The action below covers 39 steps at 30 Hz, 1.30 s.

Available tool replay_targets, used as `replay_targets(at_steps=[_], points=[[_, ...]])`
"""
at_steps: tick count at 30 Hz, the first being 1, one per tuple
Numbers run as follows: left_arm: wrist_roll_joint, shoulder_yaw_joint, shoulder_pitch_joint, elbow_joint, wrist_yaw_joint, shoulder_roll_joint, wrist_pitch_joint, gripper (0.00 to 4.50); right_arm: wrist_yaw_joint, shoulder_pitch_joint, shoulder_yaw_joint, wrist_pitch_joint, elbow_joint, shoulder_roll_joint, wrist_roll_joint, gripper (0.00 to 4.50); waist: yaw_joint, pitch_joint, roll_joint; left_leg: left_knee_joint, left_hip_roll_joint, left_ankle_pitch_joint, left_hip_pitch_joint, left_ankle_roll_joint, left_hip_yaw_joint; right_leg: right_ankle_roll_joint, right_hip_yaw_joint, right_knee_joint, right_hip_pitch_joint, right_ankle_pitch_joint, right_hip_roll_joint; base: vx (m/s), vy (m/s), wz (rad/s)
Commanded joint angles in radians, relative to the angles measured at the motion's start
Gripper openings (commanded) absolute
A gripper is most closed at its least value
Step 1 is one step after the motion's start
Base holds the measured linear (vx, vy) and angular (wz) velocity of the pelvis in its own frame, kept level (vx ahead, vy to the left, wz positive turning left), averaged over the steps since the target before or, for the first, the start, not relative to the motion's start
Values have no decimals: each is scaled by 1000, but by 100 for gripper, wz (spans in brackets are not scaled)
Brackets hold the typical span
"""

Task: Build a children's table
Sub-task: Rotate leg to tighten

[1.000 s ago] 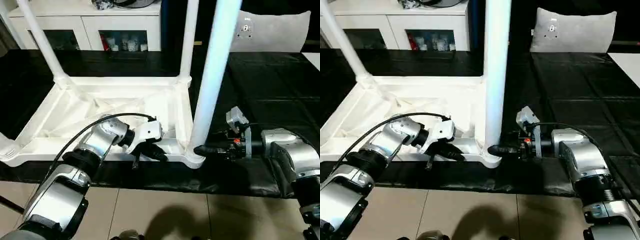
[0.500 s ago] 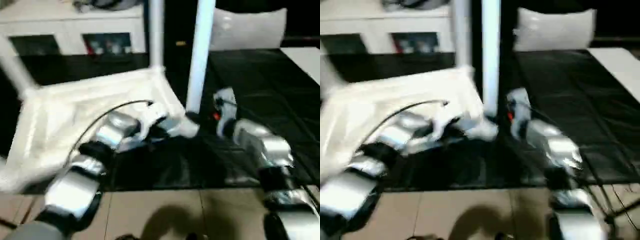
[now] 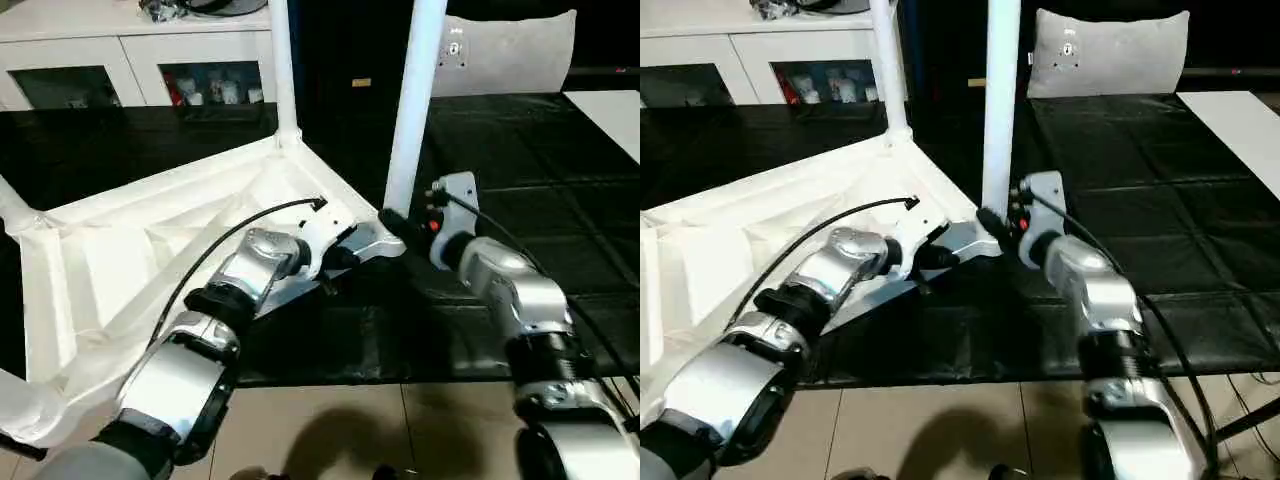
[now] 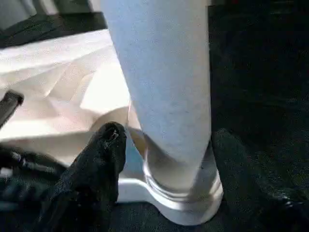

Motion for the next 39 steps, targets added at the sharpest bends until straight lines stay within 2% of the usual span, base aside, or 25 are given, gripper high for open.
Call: replay_targets(at_steps=[1, 2, 4, 6, 7, 9, 10, 11, 13, 18, 19, 20, 25, 28, 32, 36, 39], points=[[6, -14, 2, -35, -75, 34, -49, 0, 79, 4, 20, -27, -9, -43, -5, 326, 8, -95, -12, -55, 33, -63, 5, 123, -10, -46, 64, -56, 79, -302, -74, 0, 0, 0], [9, -20, 4, -38, -94, 45, -58, 0, 106, 4, 20, -33, -2, -68, -8, 341, 15, -95, -13, -54, 33, -66, 6, 125, -9, -48, 65, -56, 79, -299, -74, 0, 0, 0], [13, -31, 8, -42, -127, 60, -74, 0, 150, 5, 25, -49, 1, -100, -10, 352, 18, -96, -12, -55, 38, -64, 6, 122, -11, -55, 66, -52, 78, -291, -75, 0, 0, 0], [18, -46, 14, -48, -173, 78, -97, 0, 203, 9, 35, -69, 0, -134, -9, 364, 23, -95, -16, -54, 37, -75, 6, 123, -9, -56, 67, -51, 77, -293, -74, 0, 0, 0], [22, -56, 18, -52, -202, 89, -114, 0, 241, 13, 43, -73, -7, -153, -5, 372, 25, -95, -14, -54, 36, -72, 7, 121, -8, -58, 68, -50, 77, -298, -75, 0, 0, 0], [23, -84, 32, -71, -313, 124, -169, 0, 398, 38, 88, -62, -55, -222, 19, 378, 33, -95, -15, -54, 39, -72, 7, 126, -8, -60, 68, -49, 78, -293, -74, 0, 0, 0], [19, -93, 37, -80, -354, 135, -187, 0, 452, 47, 102, -53, -72, -243, 32, 378, 42, -96, -16, -53, 39, -76, 7, 138, -8, -59, 69, -48, 79, -288, -75, 0, 0, 0], [12, -102, 43, -90, -408, 148, -203, 0, 519, 56, 120, -42, -89, -267, 50, 378, 47, -96, -15, -53, 43, -72, 7, 142, -8, -64, 71, -44, 76, -279, -77, 0, 0, 0], [12, -112, 45, -97, -439, 157, -208, 0, 559, 63, 135, -41, -97, -281, 56, 378, 53, -94, -14, -54, 44, -80, 9, 133, -7, -67, 70, -47, 72, -300, -76, 0, 0, 0], [14, -147, 55, -122, -533, 181, -232, 0, 662, 74, 173, -27, -109, -300, 75, 330, 68, -91, -12, -57, 49, -120, 17, 96, -7, -59, 69, -56, 67, -368, -78, 0, 0, 0], [14, -150, 57, -127, -544, 183, -233, 0, 673, 76, 177, -23, -114, -301, 79, 318, 71, -91, -17, -58, 49, -123, 17, 93, -7, -55, 69, -56, 68, -376, -80, 0, 0, 0], [13, -152, 60, -133, -554, 184, -234, 0, 683, 78, 181, -18, -120, -302, 85, 309, 72, -90, -17, -58, 50, -124, 17, 91, -8, -52, 70, -56, 67, -377, -80, 0, 0, 0], [9, -154, 67, -146, -571, 184, -235, 0, 724, 86, 196, 11, -135, -299, 105, 265, 80, -93, -18, -57, 48, -103, 13, 90, -8, -44, 71, -54, 68, -369, -80, 0, 0, 0], [9, -156, 67, -146, -568, 183, -235, 0, 733, 86, 207, 22, -131, -301, 98, 254, 80, -92, -19, -56, 44, -105, 13, 85, -6, -34, 68, -57, 68, -383, -78, 0, 0, 0], [6, -144, 67, -143, -551, 178, -214, 0, 742, 91, 211, 40, -139, -301, 112, 210, 80, -91, -19, -57, 43, -108, 13, 80, -6, -20, 67, -61, 67, -401, -77, 0, 0, 0], [-10, -120, 60, -153, -511, 158, -133, 0, 679, 101, 150, 90, -176, -247, 174, 199, 81, -91, -21, -57, 45, -102, 13, 83, -6, -20, 67, -62, 67, -400, -78, 0, 0, 0], [-9, -97, 46, -138, -428, 133, -63, 0, 553, 98, 127, 102, -186, -190, 155, 198, 73, -86, -20, -57, 39, -117, 13, 61, -5, -3, 61, -71, 65, -444, -77, 0, 0, 0]])
